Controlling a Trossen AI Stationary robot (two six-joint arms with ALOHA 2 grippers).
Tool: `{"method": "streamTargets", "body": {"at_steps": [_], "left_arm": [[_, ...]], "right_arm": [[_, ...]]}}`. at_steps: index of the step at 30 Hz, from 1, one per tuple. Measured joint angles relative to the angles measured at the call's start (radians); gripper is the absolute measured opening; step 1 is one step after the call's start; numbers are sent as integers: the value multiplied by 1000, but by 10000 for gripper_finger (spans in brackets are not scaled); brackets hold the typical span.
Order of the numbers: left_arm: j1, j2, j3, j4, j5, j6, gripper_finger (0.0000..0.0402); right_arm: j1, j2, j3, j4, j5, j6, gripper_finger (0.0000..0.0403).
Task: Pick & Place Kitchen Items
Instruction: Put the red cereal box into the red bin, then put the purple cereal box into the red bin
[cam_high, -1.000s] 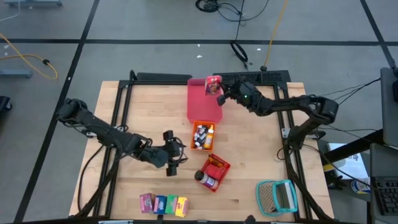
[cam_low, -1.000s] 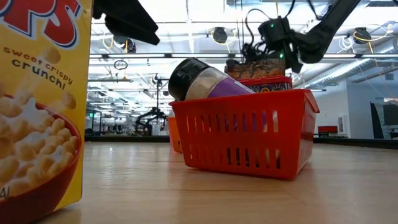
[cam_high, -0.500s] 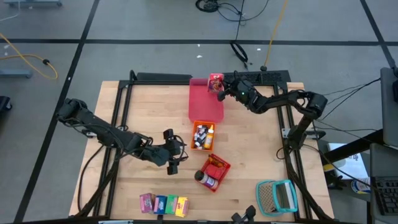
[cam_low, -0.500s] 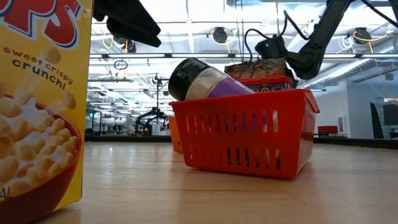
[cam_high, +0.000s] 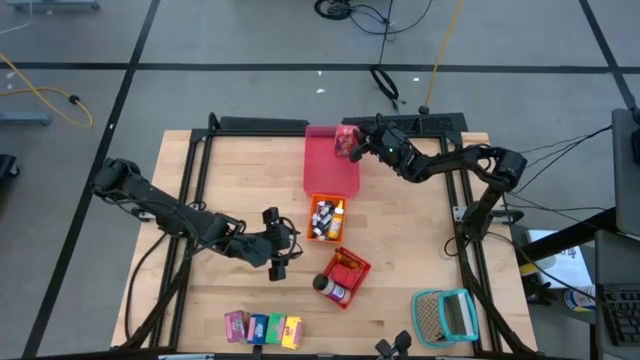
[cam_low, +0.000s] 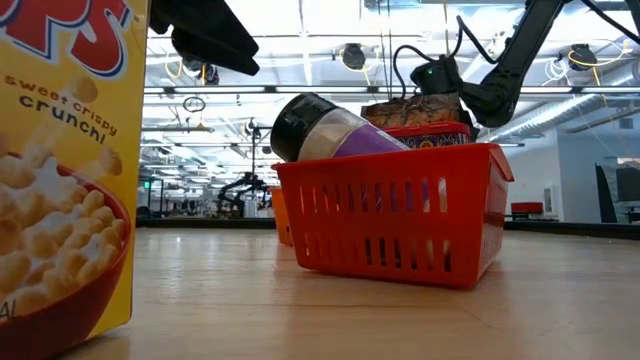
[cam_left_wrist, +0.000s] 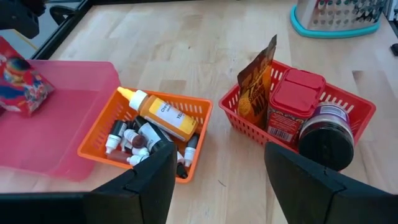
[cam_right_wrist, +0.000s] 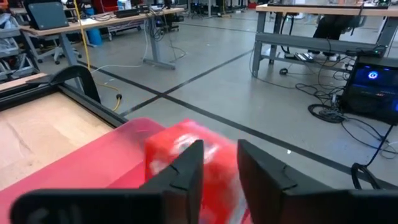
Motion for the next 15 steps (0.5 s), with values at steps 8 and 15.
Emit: {"method": "streamTargets", "body": {"at_steps": [8, 15], "left_arm": [[0, 0, 0, -5, 0, 1, 243], [0, 0, 0, -6, -1, 4, 244]], "right_arm": [[35, -8, 0, 24, -2, -19, 131], [144, -136, 0, 37, -133, -82, 127]]}}
